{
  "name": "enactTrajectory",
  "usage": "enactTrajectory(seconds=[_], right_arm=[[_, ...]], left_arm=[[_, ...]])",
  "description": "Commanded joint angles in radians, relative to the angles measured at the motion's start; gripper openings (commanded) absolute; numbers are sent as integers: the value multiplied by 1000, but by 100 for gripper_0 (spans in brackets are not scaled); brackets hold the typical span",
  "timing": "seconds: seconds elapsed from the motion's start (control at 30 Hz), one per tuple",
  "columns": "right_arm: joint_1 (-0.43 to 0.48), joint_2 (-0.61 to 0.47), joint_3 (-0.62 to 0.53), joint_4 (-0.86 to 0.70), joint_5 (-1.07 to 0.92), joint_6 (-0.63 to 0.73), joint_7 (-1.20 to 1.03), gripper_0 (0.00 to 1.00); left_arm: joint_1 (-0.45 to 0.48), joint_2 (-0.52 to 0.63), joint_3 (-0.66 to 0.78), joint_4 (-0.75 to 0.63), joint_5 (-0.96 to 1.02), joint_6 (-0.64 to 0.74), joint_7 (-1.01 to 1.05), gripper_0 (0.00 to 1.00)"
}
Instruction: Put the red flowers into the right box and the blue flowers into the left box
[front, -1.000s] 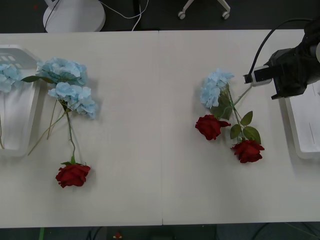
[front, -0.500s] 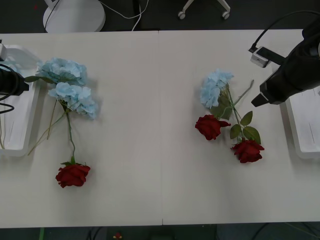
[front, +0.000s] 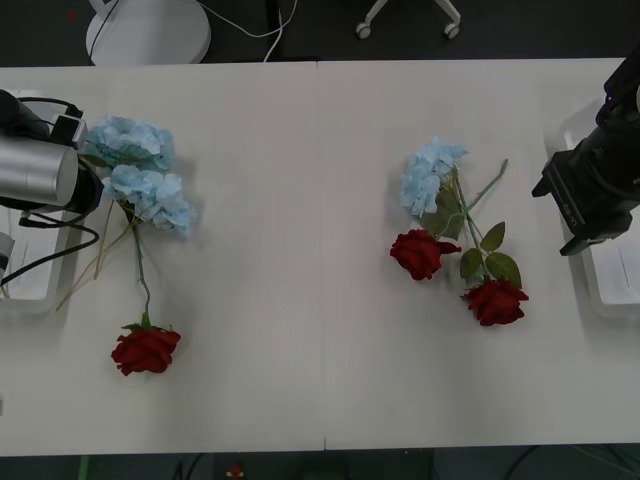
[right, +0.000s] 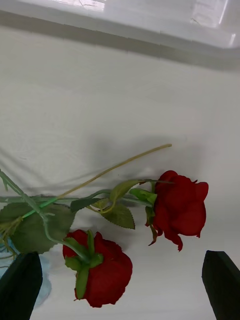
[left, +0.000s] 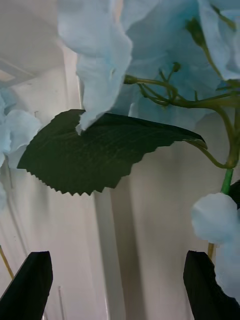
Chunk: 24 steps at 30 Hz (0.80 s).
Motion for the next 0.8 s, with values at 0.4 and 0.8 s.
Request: enactTrajectory(seconds=[0.4, 0.8], right_arm=[[40, 110, -6, 159, -115, -223, -624, 93], [185, 128, -7, 47, 87, -315, -774, 93]], left_arm=[[-148, -59, -15, 300, -42, -222, -90, 75], [-169, -82, -43, 304, -29, -219, -90, 75]])
